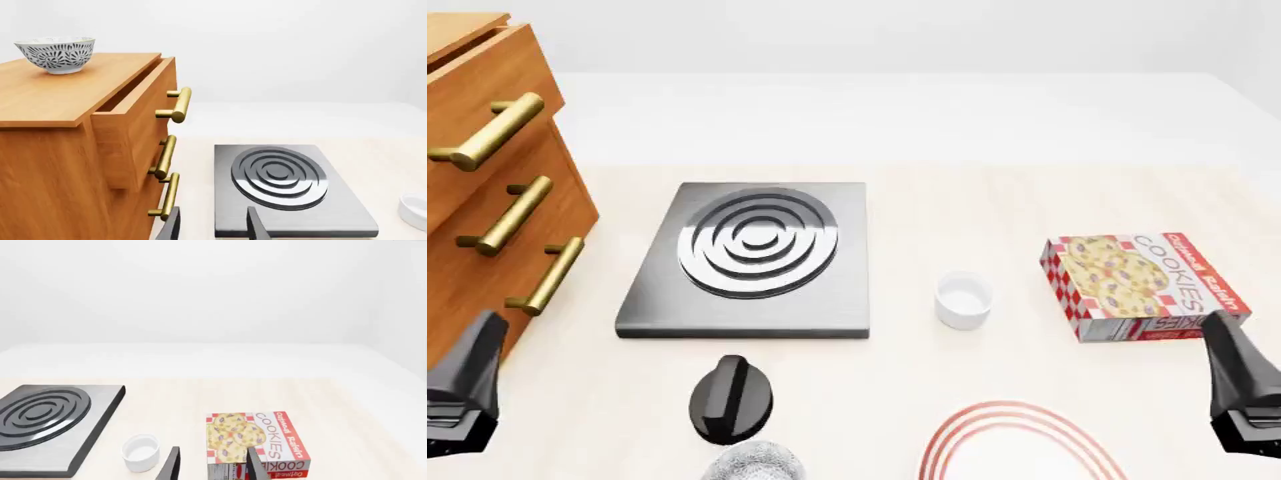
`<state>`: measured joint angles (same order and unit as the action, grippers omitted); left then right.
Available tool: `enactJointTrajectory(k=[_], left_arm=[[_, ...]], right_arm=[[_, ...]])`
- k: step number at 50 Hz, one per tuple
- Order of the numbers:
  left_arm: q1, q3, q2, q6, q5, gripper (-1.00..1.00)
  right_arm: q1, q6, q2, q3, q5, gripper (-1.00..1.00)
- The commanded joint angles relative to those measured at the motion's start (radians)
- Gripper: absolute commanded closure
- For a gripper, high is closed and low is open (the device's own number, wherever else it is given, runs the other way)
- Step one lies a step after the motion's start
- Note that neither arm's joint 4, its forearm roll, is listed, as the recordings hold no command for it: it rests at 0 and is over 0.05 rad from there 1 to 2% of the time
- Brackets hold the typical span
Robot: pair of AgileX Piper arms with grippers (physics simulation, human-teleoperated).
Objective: Pick the akita bowl on the wooden cabinet and place it on the plate.
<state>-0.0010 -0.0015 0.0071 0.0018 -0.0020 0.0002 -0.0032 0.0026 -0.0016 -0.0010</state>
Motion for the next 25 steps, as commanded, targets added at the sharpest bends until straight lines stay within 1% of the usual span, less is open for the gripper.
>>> enactJointTrajectory(k=[1, 6, 12, 16, 22, 25], left_arm=[[-0.010, -0.002, 0.021, 0.005, -0.006, -1.00], [-0.019, -0.001, 0.014, 0.008, 0.004, -1.00], [-0.006, -0.004, 0.041, 0.010, -0.012, -1.00], [0.009, -0.034, 0.075, -0.010, -0.007, -1.00], [0.002, -0.108, 0.051, 0.010, 0.082, -1.00], [-0.007, -0.151, 0.058, 0.005, 0.124, -1.00]], right_arm=[[0.000, -0.003, 0.007, -0.004, -0.003, -1.00], [0.000, -0.003, 0.006, -0.004, -0.002, -1.00], [0.000, -0.004, 0.003, -0.004, 0.001, -1.00], [0.000, -0.004, 0.002, -0.004, 0.002, -1.00], [0.000, -0.004, 0.001, -0.004, 0.003, -1.00], [0.000, -0.003, 0.001, -0.004, 0.003, -1.00]])
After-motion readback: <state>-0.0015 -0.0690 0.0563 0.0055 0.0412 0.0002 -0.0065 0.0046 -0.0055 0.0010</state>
